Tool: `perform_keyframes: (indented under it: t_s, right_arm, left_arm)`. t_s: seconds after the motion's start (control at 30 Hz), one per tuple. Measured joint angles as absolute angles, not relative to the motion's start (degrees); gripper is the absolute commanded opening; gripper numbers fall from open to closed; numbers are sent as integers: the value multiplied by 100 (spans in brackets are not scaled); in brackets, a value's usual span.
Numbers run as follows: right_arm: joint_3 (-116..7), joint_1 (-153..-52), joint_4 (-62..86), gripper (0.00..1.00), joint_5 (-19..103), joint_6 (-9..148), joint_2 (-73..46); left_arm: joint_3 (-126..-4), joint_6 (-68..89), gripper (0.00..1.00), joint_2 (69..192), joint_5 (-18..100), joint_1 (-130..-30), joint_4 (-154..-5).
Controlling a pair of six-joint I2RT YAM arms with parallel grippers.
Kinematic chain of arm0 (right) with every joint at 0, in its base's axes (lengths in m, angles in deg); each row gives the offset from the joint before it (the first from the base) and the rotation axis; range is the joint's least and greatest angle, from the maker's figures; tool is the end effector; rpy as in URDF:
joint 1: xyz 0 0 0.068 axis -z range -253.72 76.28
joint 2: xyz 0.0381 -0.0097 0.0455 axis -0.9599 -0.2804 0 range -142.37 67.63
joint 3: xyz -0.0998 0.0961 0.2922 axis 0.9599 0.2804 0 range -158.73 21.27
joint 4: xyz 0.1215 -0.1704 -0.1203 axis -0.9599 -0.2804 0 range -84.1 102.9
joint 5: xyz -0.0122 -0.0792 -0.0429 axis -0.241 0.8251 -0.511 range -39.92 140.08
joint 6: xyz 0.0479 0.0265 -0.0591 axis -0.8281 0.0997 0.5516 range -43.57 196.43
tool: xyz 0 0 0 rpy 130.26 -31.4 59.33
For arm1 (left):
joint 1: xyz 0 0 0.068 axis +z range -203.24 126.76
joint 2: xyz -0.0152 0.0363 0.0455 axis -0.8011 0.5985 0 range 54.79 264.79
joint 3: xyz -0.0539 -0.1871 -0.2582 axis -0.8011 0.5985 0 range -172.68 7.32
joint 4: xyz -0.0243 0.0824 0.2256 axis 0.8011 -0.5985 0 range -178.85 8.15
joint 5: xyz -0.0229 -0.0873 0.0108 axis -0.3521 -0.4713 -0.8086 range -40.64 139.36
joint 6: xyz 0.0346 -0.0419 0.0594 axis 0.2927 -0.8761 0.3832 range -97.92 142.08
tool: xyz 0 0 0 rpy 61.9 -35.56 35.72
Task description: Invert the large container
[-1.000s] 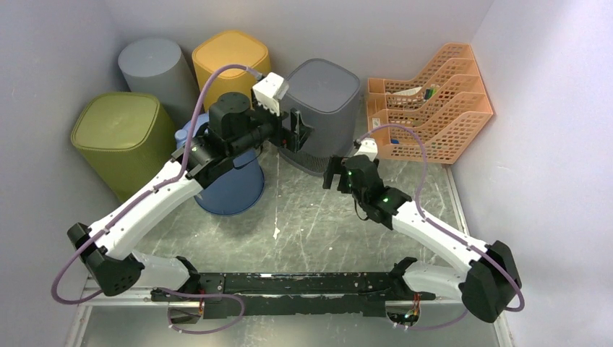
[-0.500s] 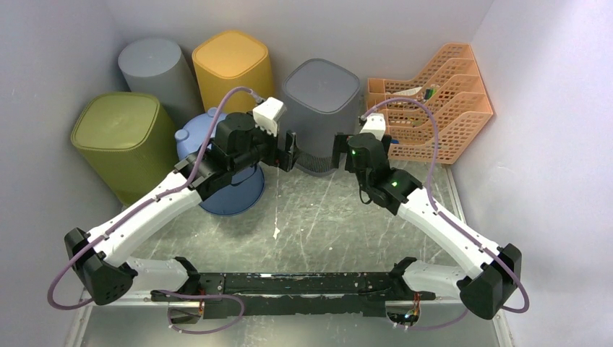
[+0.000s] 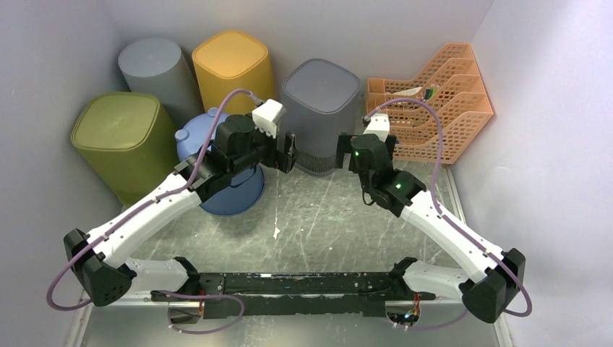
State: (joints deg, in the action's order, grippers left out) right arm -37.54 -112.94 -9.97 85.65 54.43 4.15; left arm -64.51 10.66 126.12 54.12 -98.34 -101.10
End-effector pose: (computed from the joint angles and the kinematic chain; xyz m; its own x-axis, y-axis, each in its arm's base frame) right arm 0.1979 0.1092 0.3774 -0.3753 0.0871 -0.9228 0.0278 0.9962 0.0827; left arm 0.1999 -0.1925 0.4288 -0.3511 0.0729 -0.9335 0.5927 0.7891 -0.1613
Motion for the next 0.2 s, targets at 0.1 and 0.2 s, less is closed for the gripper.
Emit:
perform_keyframes:
  t_s: [0.1,0.2]
  right_arm:
    - [-3743,-11294,-999,100,8631,5439,415]
    - [-3739,-11294,-1019,100,8705,5437,415]
  left_arm:
    - [-6436,1064,100,12612,5412,-9834,-10094]
    - [-6414,1053,100,12612,5409,-9834,-10070]
